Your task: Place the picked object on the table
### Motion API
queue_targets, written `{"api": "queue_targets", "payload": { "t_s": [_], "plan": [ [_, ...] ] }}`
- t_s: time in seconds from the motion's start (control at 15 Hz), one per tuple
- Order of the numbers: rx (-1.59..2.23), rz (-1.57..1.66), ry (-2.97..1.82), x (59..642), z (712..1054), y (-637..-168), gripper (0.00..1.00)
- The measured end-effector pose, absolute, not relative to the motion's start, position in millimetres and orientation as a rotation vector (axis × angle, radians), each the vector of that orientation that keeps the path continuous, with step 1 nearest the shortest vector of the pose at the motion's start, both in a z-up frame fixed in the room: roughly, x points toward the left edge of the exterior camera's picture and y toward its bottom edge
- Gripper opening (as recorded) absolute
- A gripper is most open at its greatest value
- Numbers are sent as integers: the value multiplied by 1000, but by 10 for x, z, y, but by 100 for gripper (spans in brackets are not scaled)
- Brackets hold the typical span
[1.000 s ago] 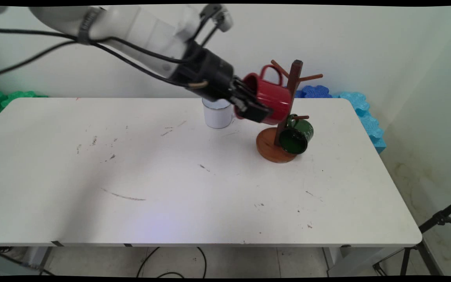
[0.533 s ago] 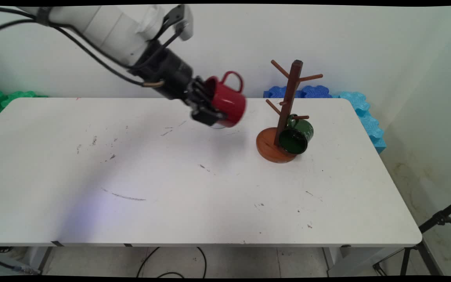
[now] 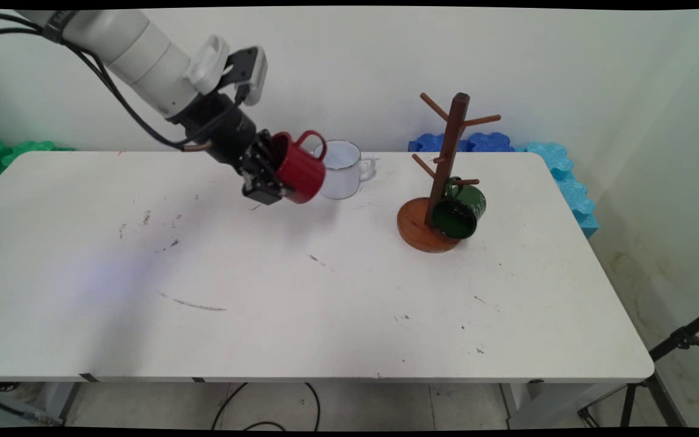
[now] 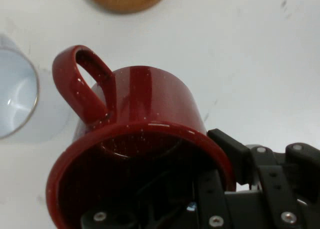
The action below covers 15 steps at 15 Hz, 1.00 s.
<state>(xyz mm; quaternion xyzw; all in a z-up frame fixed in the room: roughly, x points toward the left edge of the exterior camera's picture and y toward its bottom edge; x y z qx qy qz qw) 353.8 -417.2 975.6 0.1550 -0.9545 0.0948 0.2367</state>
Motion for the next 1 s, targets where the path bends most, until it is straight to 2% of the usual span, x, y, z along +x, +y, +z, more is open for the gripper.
{"api": "queue_targets", "payload": {
  "t_s": [0.47, 1.0],
  "plan": [
    [287, 302, -2781, 3660, 9353, -4425, 0],
    [222, 280, -2884, 3535, 8963, -4709, 0]
  ]
}}
